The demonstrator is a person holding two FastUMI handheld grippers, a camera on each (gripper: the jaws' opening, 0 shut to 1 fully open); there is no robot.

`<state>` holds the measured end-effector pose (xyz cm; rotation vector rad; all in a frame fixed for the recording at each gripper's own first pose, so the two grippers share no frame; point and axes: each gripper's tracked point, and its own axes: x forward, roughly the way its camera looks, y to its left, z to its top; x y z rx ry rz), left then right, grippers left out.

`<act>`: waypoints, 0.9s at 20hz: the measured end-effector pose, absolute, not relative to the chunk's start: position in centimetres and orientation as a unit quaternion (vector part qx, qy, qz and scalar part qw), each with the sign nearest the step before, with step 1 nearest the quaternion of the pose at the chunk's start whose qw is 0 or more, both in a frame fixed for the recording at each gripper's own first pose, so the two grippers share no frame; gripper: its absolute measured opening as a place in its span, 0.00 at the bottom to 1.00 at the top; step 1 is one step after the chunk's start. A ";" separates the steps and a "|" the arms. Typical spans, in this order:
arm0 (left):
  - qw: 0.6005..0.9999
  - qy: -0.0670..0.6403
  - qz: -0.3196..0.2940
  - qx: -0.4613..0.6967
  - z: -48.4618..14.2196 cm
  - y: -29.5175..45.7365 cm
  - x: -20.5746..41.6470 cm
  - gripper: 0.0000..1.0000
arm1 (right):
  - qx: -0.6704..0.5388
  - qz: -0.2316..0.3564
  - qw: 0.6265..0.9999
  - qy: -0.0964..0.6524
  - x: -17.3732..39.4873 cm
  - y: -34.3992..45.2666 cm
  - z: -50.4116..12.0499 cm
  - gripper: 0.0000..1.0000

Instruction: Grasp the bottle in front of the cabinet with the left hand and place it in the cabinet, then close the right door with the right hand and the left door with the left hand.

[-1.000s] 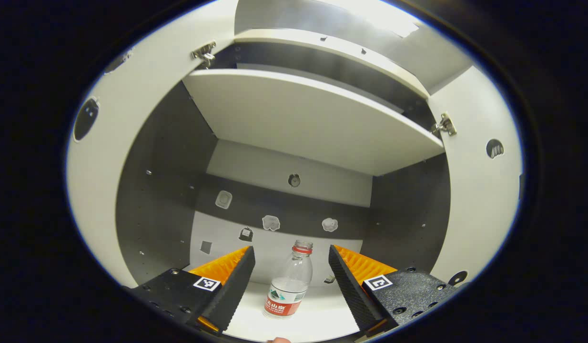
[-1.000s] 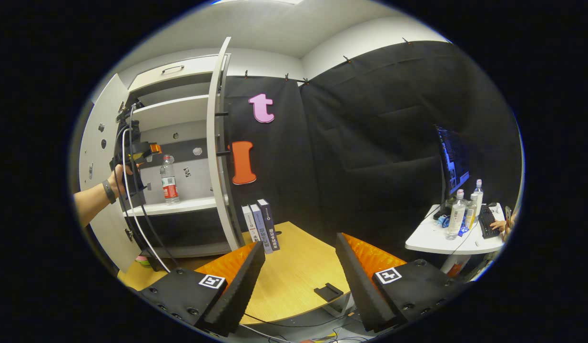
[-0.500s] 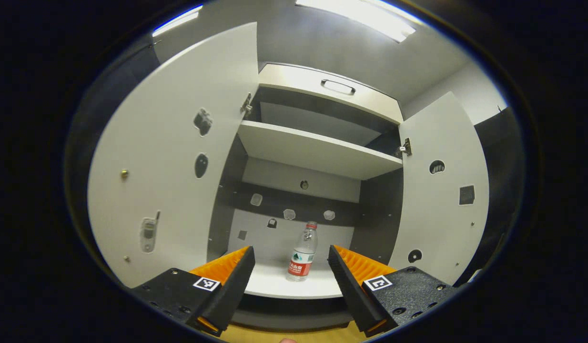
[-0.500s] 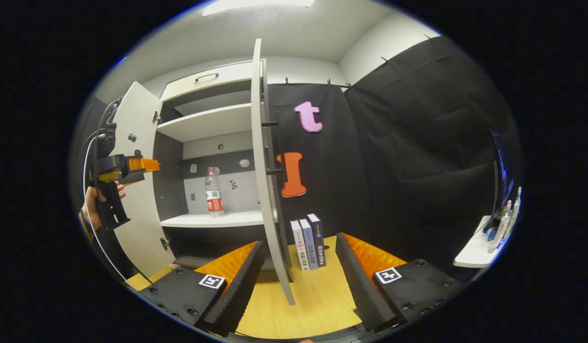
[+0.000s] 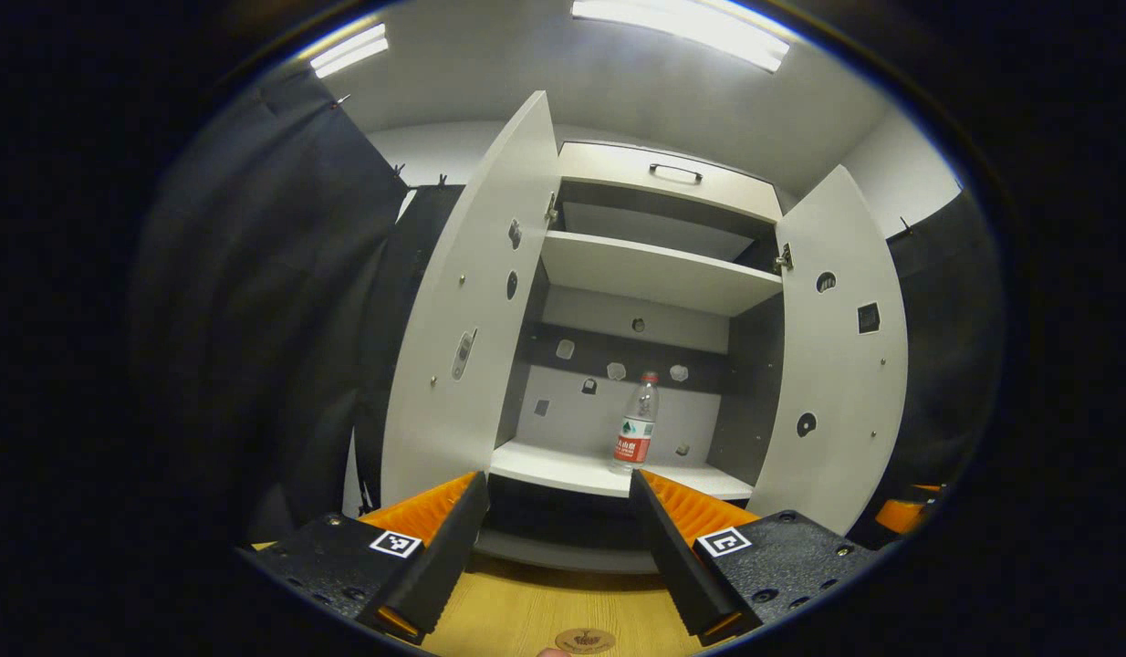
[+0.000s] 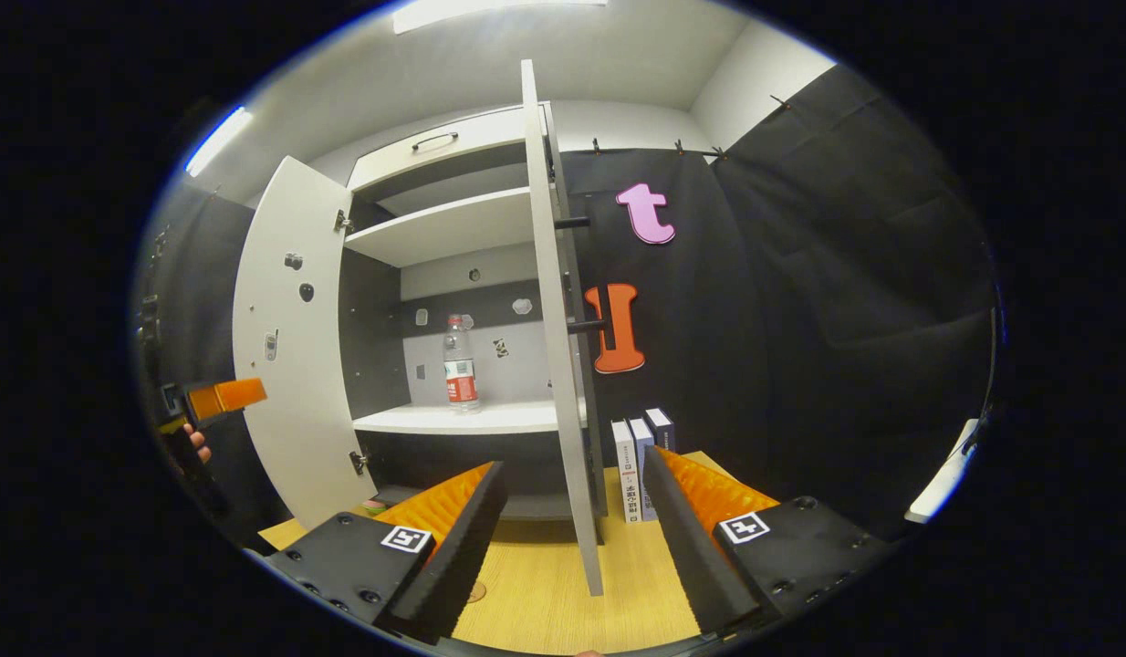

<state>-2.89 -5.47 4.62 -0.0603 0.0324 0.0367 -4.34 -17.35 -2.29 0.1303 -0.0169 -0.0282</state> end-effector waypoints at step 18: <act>0.998 0.025 0.052 -0.011 1.0 -3.9 -6.6 0.95 | 0.063 -0.117 0.989 -0.061 3.2 -31.6 9.9 0.98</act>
